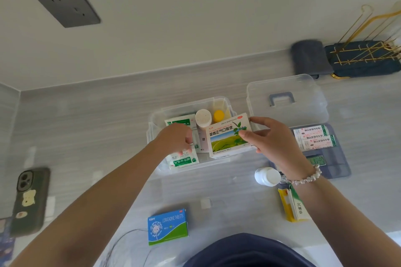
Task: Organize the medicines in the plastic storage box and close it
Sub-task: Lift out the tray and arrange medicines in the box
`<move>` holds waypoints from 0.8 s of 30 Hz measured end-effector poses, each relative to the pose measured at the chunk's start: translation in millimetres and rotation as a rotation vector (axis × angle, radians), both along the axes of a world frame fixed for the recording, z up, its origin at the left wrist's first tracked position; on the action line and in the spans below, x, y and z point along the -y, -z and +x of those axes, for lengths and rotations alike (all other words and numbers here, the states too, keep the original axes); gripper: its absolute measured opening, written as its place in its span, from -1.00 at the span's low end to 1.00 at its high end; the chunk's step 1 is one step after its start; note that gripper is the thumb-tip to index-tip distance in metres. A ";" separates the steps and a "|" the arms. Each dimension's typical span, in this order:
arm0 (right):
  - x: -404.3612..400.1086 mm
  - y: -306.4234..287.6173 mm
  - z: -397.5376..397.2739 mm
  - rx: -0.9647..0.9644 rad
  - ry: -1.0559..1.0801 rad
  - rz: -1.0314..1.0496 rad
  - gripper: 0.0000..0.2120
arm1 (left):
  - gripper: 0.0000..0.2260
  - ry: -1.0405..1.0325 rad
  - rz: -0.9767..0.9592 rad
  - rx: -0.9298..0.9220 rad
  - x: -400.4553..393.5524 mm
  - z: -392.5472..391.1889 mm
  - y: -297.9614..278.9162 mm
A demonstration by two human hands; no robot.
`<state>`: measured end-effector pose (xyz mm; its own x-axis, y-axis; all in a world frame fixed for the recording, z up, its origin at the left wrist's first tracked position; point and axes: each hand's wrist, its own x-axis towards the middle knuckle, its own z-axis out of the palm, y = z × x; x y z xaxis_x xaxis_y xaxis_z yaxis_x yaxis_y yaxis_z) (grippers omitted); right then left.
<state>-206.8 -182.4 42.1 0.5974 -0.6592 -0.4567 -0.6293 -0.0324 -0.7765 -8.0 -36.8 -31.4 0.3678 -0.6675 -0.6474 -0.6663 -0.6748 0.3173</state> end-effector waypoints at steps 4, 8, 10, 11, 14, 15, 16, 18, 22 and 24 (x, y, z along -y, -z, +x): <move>-14.3 4.4 21.0 -0.072 -0.096 -0.102 -0.53 | -0.88 -0.064 -0.043 0.106 3.5 11.1 -17.8; -30.6 9.8 44.1 -0.148 -0.261 -0.206 -0.51 | -0.86 -0.035 -0.027 0.229 5.3 10.5 -22.0; -34.4 10.4 51.5 -0.178 -0.290 -0.231 -0.50 | -0.84 0.009 0.014 0.266 3.7 5.4 -18.5; -34.5 10.5 53.7 -0.189 -0.295 -0.245 -0.50 | -0.82 0.034 0.028 0.292 2.7 2.7 -16.8; -29.6 8.2 54.7 -0.210 -0.296 -0.285 -0.50 | -0.76 0.079 0.014 0.329 0.7 -1.5 -10.9; -27.2 7.0 53.7 -0.210 -0.295 -0.286 -0.50 | -0.76 0.081 0.007 0.314 0.2 -2.5 -8.0; -24.7 5.8 52.2 -0.209 -0.293 -0.284 -0.50 | -0.75 0.085 0.003 0.291 -0.4 -3.8 -5.4; -20.0 3.2 47.5 -0.207 -0.294 -0.287 -0.50 | -0.78 0.096 -0.014 0.235 -1.1 -8.1 -0.7; -10.2 -3.4 36.3 -0.190 -0.262 -0.290 -0.49 | -0.85 0.117 -0.068 0.156 1.9 -13.7 5.8; -5.3 -5.2 31.2 -0.182 -0.257 -0.300 -0.51 | -0.89 0.180 -0.081 0.163 4.1 -14.1 7.7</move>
<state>-175.6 -177.1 47.3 0.6865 -0.6195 -0.3807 -0.6974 -0.4129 -0.5859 -22.0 -40.9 -39.0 0.3338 -0.7787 -0.5313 -0.8200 -0.5178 0.2438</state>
